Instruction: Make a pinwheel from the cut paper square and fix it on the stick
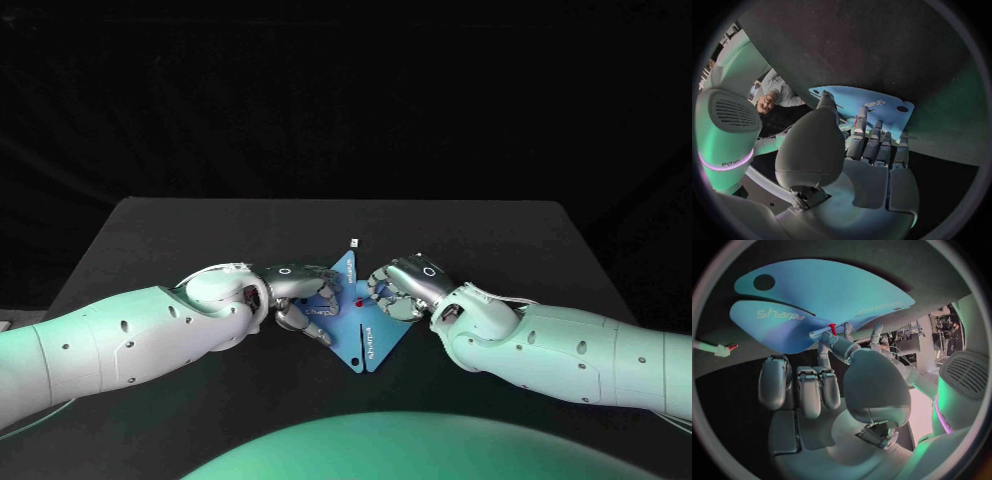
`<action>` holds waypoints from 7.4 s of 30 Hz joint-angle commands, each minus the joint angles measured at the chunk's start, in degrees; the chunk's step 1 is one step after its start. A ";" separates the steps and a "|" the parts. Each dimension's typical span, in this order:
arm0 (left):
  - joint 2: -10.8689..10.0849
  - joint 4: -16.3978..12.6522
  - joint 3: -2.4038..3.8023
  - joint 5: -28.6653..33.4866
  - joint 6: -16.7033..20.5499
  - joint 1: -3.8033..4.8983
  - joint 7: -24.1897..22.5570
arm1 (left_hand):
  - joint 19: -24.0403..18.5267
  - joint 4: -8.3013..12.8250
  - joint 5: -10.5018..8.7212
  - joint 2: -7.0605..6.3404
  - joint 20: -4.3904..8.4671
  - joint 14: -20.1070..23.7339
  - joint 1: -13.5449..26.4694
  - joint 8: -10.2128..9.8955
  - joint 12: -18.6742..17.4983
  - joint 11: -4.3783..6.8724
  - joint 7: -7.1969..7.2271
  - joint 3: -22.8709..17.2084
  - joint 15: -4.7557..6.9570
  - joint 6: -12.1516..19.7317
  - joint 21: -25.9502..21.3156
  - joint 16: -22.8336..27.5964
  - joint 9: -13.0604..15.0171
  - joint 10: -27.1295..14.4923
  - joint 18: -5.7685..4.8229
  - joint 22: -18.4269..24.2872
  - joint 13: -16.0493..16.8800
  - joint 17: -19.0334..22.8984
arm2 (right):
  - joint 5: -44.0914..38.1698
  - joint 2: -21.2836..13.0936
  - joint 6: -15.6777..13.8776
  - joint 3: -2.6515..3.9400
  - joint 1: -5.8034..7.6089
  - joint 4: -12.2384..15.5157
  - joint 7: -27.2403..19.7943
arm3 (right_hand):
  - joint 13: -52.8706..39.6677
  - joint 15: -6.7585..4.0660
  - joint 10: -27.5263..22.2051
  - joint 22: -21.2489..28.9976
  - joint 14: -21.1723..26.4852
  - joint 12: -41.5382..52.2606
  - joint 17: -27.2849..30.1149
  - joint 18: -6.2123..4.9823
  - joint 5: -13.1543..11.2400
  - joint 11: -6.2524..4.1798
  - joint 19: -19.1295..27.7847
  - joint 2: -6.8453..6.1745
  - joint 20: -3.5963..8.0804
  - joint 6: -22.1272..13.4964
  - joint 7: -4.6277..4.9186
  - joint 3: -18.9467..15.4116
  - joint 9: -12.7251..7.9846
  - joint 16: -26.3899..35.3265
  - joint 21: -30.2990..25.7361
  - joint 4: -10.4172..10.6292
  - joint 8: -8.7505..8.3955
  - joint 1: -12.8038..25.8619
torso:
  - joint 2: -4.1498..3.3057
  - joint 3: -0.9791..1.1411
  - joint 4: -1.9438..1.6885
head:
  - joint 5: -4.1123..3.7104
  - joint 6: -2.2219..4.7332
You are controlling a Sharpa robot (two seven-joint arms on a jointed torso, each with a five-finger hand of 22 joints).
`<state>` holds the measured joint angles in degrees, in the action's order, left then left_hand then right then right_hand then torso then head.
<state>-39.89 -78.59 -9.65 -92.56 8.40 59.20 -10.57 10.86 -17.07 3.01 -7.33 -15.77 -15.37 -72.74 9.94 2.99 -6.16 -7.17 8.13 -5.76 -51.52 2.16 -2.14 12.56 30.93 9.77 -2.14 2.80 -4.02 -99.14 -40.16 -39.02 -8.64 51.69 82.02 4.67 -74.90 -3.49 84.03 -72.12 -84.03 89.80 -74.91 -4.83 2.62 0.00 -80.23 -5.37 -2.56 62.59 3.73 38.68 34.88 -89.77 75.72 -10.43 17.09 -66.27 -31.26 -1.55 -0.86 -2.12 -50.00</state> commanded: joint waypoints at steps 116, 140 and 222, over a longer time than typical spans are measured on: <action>3.02 0.09 1.45 6.49 -3.72 0.78 -6.03 | -4.16 -0.15 -0.16 -1.81 -0.88 2.43 -1.50 7.42 -0.03 -4.01 -0.76 1.16 -3.92 2.81 -0.28 0.19 12.12 4.63 0.41 0.33 0.21 1.21 | 2.44 0.20 4.05 -0.15 -0.22 -2.31 -1.76 | -15.10 0.61 5.97 2.07 -5.97 0.20 -15.09 -0.18 0.16 1.73 1.59 -1.77 -0.66 -4.86 2.43 -0.62 -4.12 -0.23 -2.81 1.17 -6.25 2.24 | 0.00 -0.02 -0.01 | -0.47 0.00; 3.14 0.81 1.44 7.27 -5.48 0.76 -5.30 | -4.41 -0.27 -0.01 -4.26 -0.90 3.92 -0.45 15.96 -0.20 -7.50 2.26 3.04 -6.65 1.28 -0.22 0.44 22.73 1.89 -1.61 0.35 0.04 1.63 | 2.46 0.13 4.13 -0.15 -0.22 -2.21 -1.69 | -15.10 0.62 5.97 2.05 -5.97 0.20 -15.09 -0.18 0.16 1.72 1.58 -1.75 -0.67 -4.79 2.41 -0.60 -4.13 -0.23 -2.79 1.17 -6.25 2.19 | -0.01 -0.01 0.00 | -0.53 0.00; 4.53 3.14 1.30 8.09 -11.69 0.71 -2.70 | -5.96 -0.16 -0.19 -0.50 -0.87 4.89 2.31 20.18 -0.43 -3.35 -3.69 0.08 -3.63 5.56 -0.68 0.52 30.51 -1.44 0.50 0.64 -0.15 1.79 | 9.33 -0.16 11.61 -0.07 0.91 -0.71 0.64 | -15.10 1.70 5.97 1.99 -5.97 0.20 -15.09 -0.29 0.56 3.28 1.53 0.17 -1.76 -7.50 4.16 1.49 -8.27 -0.23 -3.50 4.20 -10.40 3.27 | 0.01 -0.06 -0.05 | -1.04 0.00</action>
<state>-35.45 -75.45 -8.25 -84.50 -1.65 60.01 -13.82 5.34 -17.23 3.01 -7.32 -16.58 -10.76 -70.63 29.74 2.60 -9.52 -10.64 8.11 -9.32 -46.18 1.72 -1.93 43.02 29.78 9.51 -1.55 2.65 -2.27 -90.29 -40.38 -30.68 -8.68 52.64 81.33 4.66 -74.92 -2.25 84.14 -70.04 -84.03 89.80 -74.90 -4.83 2.90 2.98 -78.58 -5.93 -4.02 54.70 7.92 40.16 26.66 -89.77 72.44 -6.36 7.01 -62.96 -31.26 -1.57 -0.93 -3.18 -50.00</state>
